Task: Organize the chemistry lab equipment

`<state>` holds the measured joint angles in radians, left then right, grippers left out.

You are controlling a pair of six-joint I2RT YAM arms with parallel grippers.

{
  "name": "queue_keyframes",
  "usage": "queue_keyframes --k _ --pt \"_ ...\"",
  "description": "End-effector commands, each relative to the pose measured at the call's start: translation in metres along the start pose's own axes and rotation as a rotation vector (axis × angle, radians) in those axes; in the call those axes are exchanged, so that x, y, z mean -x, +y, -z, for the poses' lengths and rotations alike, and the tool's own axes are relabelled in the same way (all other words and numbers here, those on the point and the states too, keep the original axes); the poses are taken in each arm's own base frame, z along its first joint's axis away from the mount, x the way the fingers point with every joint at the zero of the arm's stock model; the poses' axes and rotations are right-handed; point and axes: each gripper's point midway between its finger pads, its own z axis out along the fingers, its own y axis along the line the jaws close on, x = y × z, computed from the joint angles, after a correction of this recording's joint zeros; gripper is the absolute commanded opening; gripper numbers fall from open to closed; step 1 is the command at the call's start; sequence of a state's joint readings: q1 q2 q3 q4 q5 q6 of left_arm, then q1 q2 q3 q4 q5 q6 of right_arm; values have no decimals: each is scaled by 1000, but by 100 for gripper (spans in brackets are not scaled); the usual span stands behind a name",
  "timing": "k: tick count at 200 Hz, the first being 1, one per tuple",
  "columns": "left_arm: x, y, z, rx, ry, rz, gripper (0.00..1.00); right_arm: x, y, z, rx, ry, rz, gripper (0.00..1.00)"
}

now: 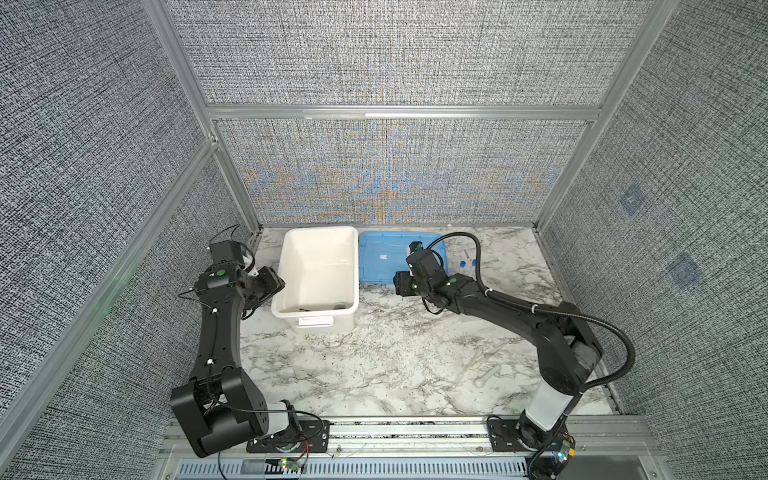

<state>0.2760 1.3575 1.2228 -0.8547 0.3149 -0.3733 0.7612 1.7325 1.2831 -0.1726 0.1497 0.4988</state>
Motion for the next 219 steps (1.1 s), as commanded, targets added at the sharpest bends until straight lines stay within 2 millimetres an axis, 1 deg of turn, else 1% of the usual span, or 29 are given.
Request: queue_keyframes --k 1,21,35,49,70,87,107,116,137,148,175,189,219 --pt "-2 -3 -1 -3 1 -28 58 -12 33 17 95 44 57 67" --pt "-4 -6 -4 -4 7 -47 57 -16 55 36 149 56 51 67" --pt "-5 -7 -6 0 19 -52 57 -16 74 50 221 57 11 67" --pt "-7 -7 -8 -1 30 -50 56 -20 96 57 291 70 -28 67" --pt "-10 -8 -8 -11 32 -50 56 -27 132 59 384 120 -94 67" --pt "-11 -9 -7 -14 32 -53 56 -32 148 52 384 143 -125 67" --pt "-12 -11 -9 -25 42 -49 56 -38 156 40 343 152 -105 65" --pt "-13 -10 -9 -21 44 -48 56 -41 157 34 322 164 -101 64" --pt "-13 -6 -8 2 41 -51 56 -48 157 25 297 194 -127 59" --pt "-13 -7 -7 -4 39 -50 56 -50 159 24 303 205 -137 56" --pt "-14 -9 -7 -15 44 -43 56 -54 166 23 327 225 -138 47" --pt "-15 -7 -6 -1 46 -43 56 -55 171 26 339 235 -144 43" --pt "-19 -8 -5 -10 54 -42 56 -57 179 32 369 248 -148 38"
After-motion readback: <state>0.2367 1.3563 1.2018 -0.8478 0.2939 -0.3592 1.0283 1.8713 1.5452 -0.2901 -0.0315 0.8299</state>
